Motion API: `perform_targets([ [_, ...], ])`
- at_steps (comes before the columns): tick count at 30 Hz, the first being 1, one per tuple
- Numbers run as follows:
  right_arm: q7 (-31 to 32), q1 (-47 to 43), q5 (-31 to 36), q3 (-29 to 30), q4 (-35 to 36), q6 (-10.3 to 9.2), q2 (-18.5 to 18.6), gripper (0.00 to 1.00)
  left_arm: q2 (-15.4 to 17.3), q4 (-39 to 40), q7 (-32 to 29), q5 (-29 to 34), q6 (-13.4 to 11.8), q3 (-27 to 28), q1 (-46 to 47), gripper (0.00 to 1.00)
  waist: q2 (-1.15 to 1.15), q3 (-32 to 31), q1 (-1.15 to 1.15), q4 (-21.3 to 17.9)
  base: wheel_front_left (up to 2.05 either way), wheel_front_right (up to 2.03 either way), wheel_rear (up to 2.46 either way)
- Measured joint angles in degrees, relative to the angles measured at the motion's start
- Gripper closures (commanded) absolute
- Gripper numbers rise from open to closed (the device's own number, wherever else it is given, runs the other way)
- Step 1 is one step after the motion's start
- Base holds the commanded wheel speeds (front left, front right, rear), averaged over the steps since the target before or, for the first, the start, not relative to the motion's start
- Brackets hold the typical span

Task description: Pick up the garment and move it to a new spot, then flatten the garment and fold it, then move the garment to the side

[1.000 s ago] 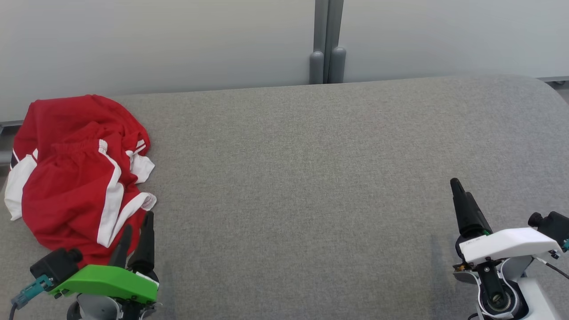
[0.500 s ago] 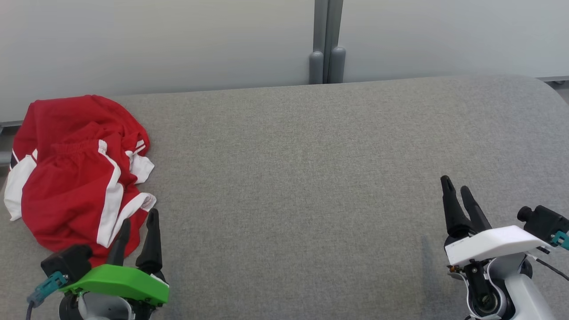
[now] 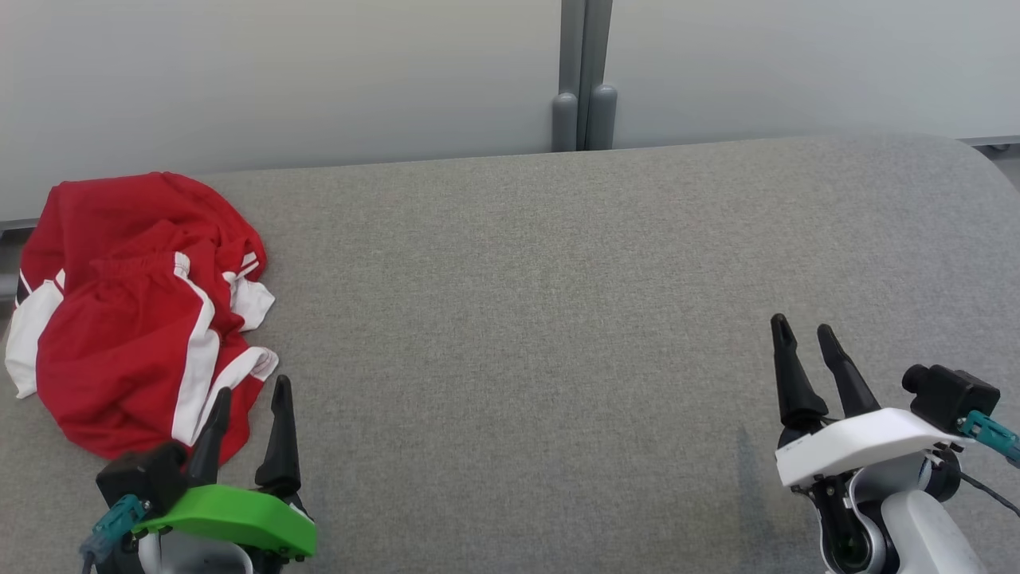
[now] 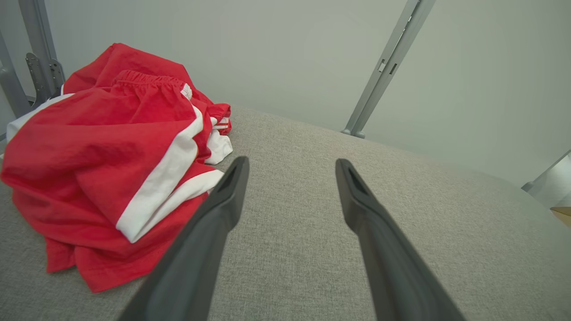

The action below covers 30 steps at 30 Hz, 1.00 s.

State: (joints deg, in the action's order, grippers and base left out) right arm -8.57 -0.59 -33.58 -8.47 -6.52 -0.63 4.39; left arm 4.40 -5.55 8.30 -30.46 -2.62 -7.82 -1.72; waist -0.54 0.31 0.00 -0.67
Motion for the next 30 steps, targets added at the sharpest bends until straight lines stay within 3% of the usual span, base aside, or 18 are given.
perform_targets([
  [30,-5.09,-1.11,22.79,-5.31,0.62,-2.09,1.20,0.00,-0.31,1.36,5.49,18.72,-3.52,-3.34,-3.39,0.00,0.00,-0.54,0.00,-0.43,0.00,0.00,0.00],
])
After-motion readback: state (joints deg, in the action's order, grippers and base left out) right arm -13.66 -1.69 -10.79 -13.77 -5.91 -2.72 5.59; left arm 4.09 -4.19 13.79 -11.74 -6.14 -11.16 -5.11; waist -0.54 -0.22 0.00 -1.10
